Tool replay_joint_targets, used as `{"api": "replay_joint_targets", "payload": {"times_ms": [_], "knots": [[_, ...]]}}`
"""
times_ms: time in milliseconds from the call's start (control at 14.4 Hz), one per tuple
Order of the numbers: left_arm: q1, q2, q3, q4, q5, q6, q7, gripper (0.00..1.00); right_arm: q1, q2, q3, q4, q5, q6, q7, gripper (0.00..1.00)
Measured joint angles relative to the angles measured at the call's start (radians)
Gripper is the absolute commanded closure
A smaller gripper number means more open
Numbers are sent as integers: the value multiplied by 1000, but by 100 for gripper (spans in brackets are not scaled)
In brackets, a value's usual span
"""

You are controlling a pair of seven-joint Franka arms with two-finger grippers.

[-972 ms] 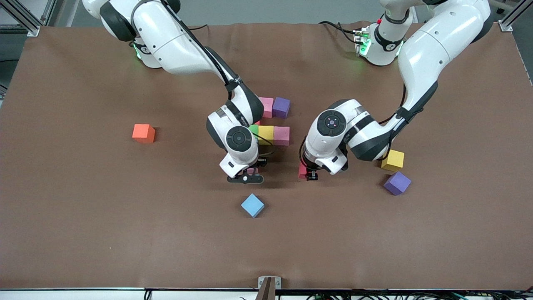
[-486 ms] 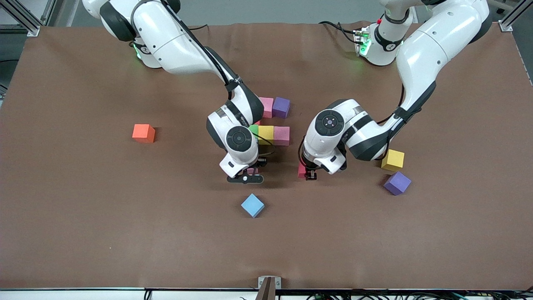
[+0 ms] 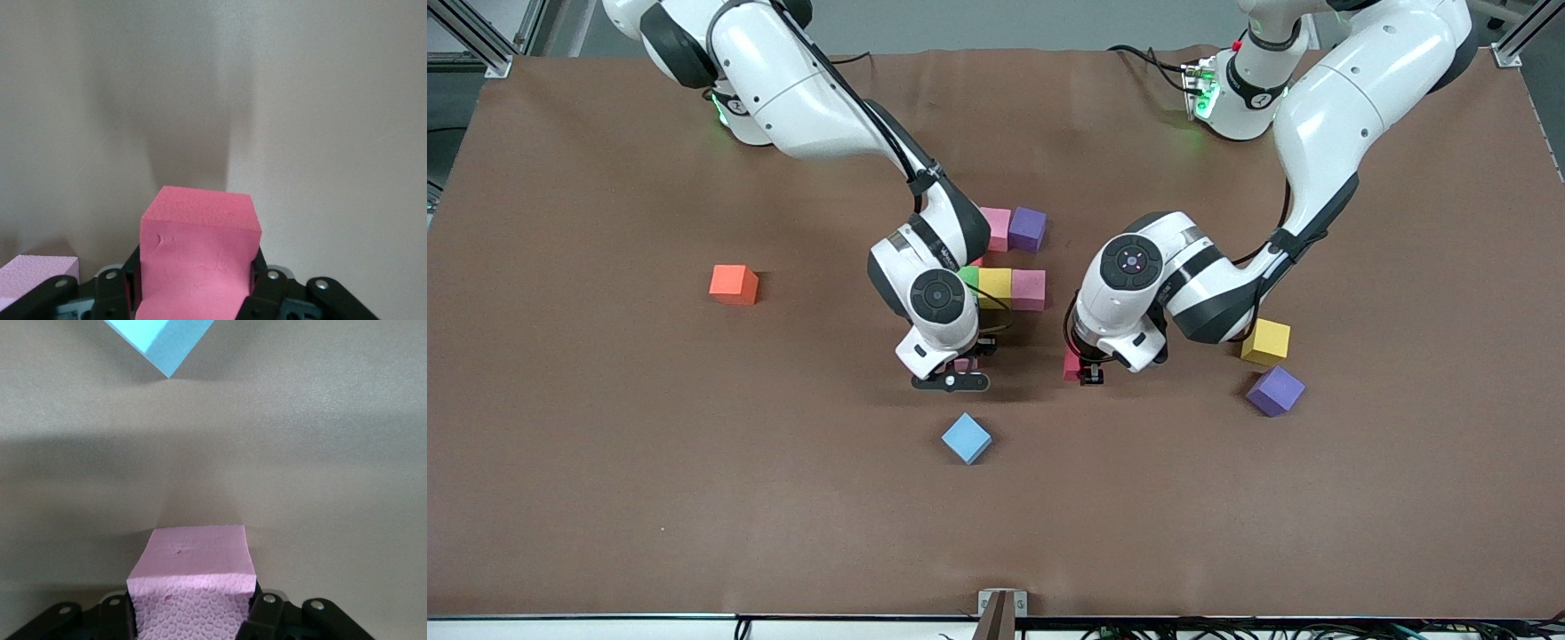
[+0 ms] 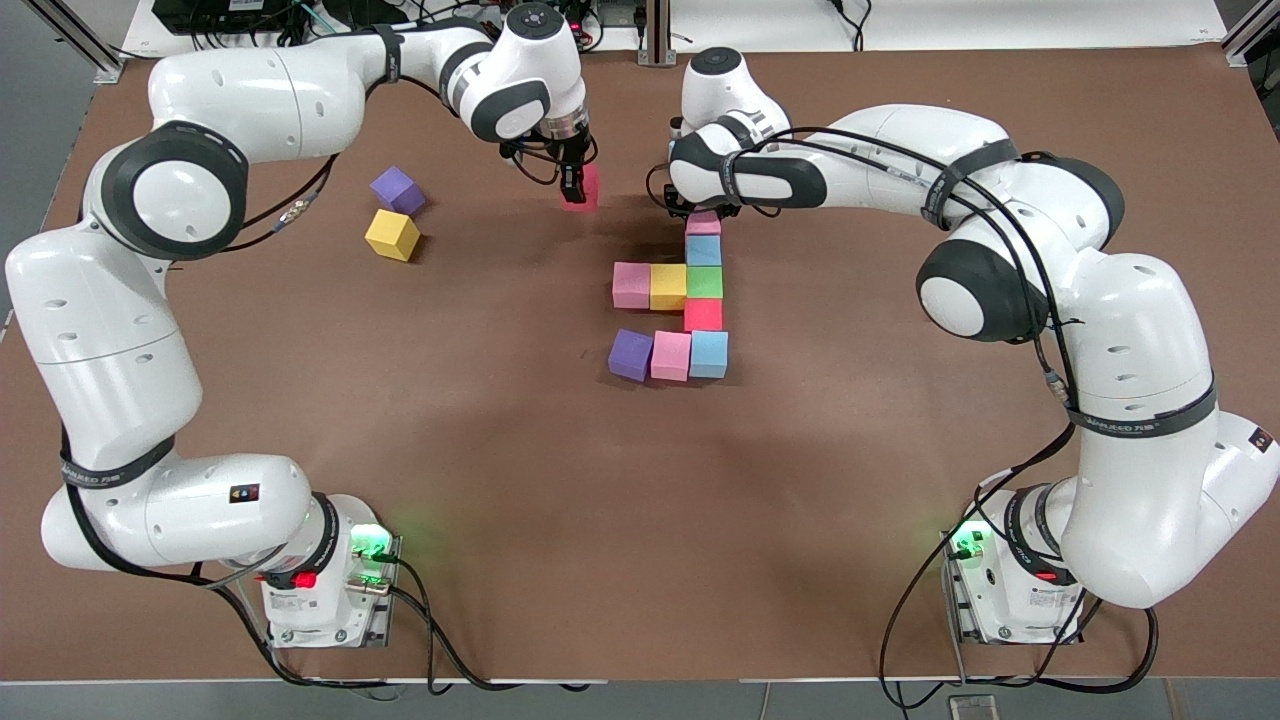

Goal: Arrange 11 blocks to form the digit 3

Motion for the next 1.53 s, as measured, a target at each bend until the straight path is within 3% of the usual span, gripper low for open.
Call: {"api": "replay_joint_targets", "payload": {"times_ms": [1528], "knots": [[-6, 0, 0, 10, 0, 0, 0, 76, 5, -1, 0, 1, -11, -17, 32, 98]]}}
